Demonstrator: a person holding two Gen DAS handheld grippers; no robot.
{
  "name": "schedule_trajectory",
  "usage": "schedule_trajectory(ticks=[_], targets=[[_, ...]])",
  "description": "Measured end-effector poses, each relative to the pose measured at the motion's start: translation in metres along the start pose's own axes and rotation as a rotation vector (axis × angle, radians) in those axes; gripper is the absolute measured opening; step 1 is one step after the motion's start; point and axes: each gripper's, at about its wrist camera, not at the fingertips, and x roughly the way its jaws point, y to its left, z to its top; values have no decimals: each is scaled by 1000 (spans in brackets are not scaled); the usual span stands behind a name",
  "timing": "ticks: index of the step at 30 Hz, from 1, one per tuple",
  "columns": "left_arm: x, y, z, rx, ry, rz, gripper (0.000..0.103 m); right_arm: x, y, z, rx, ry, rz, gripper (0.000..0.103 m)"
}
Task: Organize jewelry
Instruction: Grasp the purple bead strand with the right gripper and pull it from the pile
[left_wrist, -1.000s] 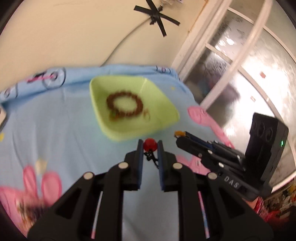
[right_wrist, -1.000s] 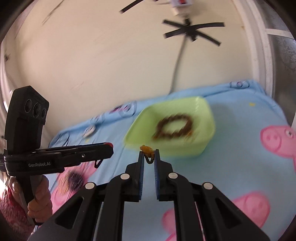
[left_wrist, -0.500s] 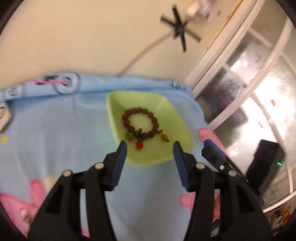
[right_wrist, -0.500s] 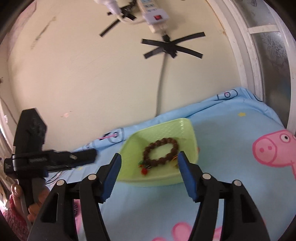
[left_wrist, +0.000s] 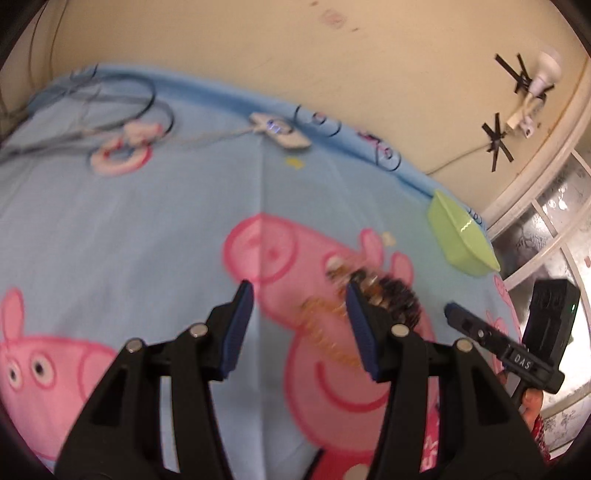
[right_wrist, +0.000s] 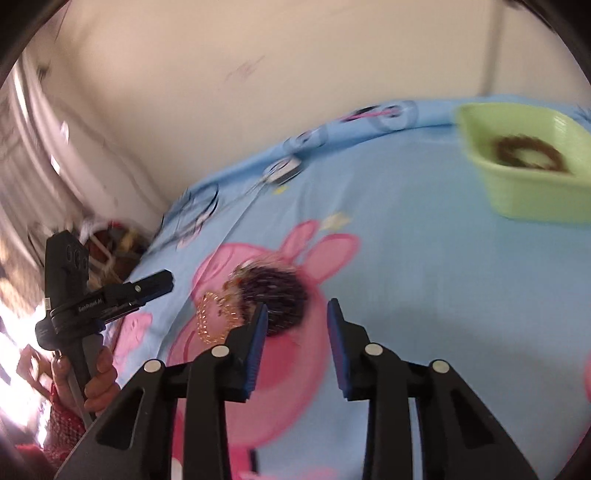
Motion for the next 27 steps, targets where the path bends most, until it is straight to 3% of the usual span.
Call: schedule_trajectory(ticks=[7, 8, 9, 15, 23, 26, 27], targets=[[13, -4, -12, 30, 2, -19, 50, 51, 11, 26, -1, 78, 18, 8], [13, -5, -13, 35, 4, -19, 50, 52, 11, 25, -14, 81, 3, 0], [13, -2, -14, 39, 3, -22, 50, 49, 11, 22, -23, 80, -2, 0], [5, -19, -23, 128, -12, -63, 50, -11, 15, -44, -49, 134, 49, 0], [9, -65, -46, 271, 82, -190, 50, -68, 0, -84, -9, 21, 62, 0], [11, -79, -54, 301, 107, -202, 50, -79, -6, -84, 4, -3, 60, 11], [13, -82, -55, 306, 116, -208, 50, -82, -7, -83, 1, -12, 43, 21]])
